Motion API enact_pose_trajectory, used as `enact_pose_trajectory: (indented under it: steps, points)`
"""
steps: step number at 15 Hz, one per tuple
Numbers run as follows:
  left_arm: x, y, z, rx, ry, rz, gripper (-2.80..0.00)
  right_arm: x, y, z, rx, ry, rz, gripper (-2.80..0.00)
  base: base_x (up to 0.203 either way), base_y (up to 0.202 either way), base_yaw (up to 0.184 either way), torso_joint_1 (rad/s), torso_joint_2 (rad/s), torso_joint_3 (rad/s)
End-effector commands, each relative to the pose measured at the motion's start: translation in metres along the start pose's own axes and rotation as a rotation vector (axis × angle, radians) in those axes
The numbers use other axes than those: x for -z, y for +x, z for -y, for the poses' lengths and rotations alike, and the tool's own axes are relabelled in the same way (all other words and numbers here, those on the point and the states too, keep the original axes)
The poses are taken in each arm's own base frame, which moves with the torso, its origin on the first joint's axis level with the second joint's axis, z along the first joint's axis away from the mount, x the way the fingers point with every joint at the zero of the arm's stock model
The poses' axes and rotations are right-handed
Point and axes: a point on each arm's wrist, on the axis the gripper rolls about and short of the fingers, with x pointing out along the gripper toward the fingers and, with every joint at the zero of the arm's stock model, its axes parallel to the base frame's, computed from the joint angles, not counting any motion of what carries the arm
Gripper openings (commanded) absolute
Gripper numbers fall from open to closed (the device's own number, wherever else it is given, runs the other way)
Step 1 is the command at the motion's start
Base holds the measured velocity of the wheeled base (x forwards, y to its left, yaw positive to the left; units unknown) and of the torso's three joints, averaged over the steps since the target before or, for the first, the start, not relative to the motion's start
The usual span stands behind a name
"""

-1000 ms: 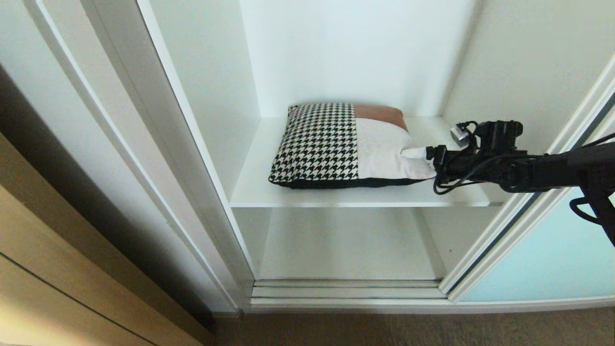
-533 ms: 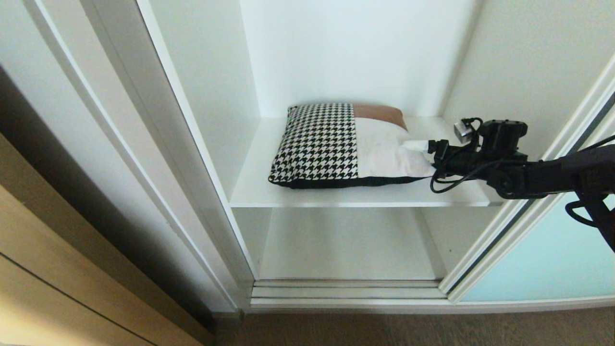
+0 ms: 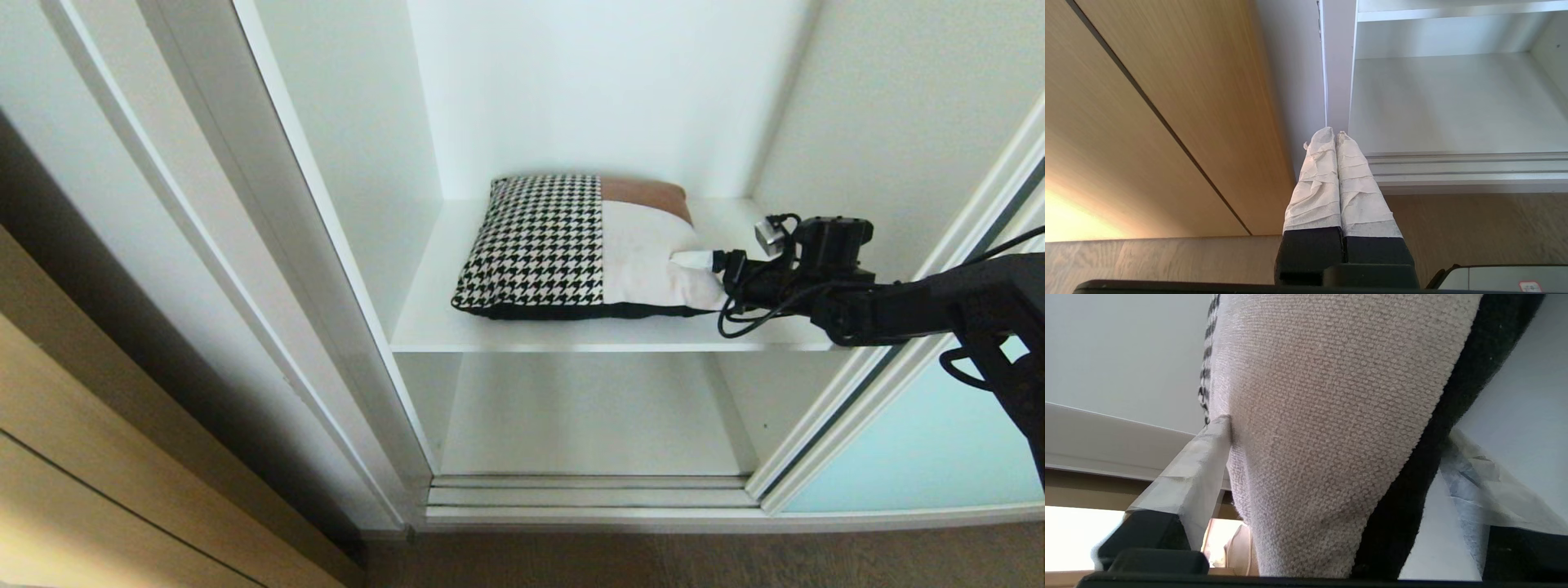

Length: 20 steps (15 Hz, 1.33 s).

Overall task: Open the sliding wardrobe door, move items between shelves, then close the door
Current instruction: Place the pillow on the lower shelf

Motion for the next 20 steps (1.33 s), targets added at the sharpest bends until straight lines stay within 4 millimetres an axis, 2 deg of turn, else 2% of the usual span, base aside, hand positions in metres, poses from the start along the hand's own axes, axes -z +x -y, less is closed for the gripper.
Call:
enact_pose_trajectory:
  steps: [1,4,7,12,16,20]
  points:
    - [0.0,0.0,0.0,0.0,0.0,-0.002,-2.8,0.001,0.002,-0.001,0.0,0.004,-0.002,-2.8,0.0,0.0,0.0,0.0,0.0,0.0]
    - [0.0,0.0,0.0,0.0,0.0,-0.004,-2.8,0.001,0.003,0.0,0.006,0.01,-0.008,-2.8,0.0,0.0,0.0,0.0,0.0,0.0]
    - [0.0,0.0,0.0,0.0,0.0,-0.003,-2.8,-0.003,0.0,-0.007,-0.002,0.005,-0.003,-2.8,0.0,0.0,0.0,0.0,0.0,0.0]
    - [0.0,0.0,0.0,0.0,0.0,-0.004,-2.8,0.008,-0.016,-0.019,0.038,0.047,-0.021,-2.8,0.0,0.0,0.0,0.0,0.0,0.0]
    - [0.0,0.0,0.0,-0.002,-0.012,-0.004,-2.8,0.011,-0.028,-0.039,0.041,0.049,-0.023,-2.8,0.0,0.0,0.0,0.0,0.0,0.0]
    - [0.0,0.0,0.0,-0.005,-0.01,-0.002,-2.8,0.015,-0.052,-0.065,0.05,0.053,-0.017,-2.8,0.0,0.0,0.0,0.0,0.0,0.0]
